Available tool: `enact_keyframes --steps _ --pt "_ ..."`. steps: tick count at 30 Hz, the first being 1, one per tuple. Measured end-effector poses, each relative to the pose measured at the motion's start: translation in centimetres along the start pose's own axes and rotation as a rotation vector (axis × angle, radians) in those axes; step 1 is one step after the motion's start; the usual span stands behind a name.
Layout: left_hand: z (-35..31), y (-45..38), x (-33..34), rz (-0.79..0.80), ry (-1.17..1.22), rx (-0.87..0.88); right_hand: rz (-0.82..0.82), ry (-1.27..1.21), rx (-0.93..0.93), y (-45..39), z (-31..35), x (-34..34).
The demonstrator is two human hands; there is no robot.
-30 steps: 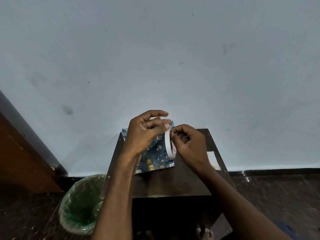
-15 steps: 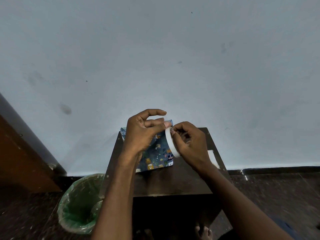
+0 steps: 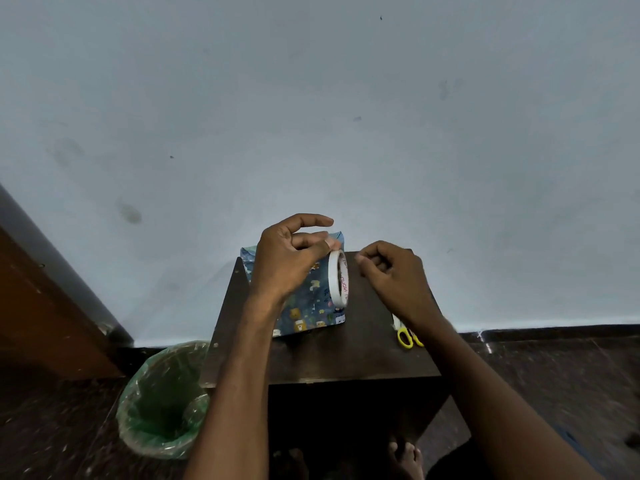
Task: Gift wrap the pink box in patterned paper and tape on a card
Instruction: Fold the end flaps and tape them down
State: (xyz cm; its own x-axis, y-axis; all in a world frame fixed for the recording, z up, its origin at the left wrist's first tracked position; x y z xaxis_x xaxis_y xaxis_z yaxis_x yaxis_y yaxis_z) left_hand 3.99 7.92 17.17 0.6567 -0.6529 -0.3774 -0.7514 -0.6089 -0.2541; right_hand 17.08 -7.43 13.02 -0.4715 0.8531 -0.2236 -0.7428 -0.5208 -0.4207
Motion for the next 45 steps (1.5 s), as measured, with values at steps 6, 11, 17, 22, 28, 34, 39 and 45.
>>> enact_keyframes --steps 6,11,17,22,28,34,39,45 --pt "0.0 0.1 0.0 0.046 -0.032 0.013 0.3 0.467 0.396 1.9 -6.2 -1.5" --pt "-0.3 0.5 -0.1 0.054 -0.022 0.01 0.234 0.766 0.533 4.1 -7.2 -4.1" --pt "-0.2 0.6 -0.1 0.051 -0.015 0.013 0.28 0.858 0.536 5.2 -7.6 -3.4" --pt "-0.2 0.6 -0.1 0.044 -0.017 0.018 0.29 0.891 0.506 5.0 -7.3 -2.6" --pt "-0.1 0.6 0.0 0.048 -0.02 0.032 0.198 0.847 0.464 4.0 -5.5 -3.4" --pt "0.1 0.4 0.0 0.06 -0.03 0.057 0.182 0.234 0.372 1.7 -2.9 -1.8" --pt "0.1 0.3 0.0 0.038 -0.046 0.069 0.248 -0.023 0.241 0.4 -0.2 -0.6" --pt "0.1 0.1 -0.1 0.017 -0.048 0.08 0.347 0.087 0.076 -0.3 2.3 -0.6"
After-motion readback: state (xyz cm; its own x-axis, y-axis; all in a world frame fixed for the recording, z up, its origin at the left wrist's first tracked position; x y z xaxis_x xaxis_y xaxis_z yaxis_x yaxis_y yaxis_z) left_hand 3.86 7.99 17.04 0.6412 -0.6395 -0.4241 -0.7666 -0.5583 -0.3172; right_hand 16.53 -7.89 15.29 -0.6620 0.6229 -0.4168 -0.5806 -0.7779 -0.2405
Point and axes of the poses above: each hand's wrist, its own y-axis away from the middle knuckle, its own x-axis out of the palm, z = x × y, the point moved 10 cm from there along -y, towards the middle knuckle, and after that the axes turned 14 degrees about -y, right-handed, at the moved point
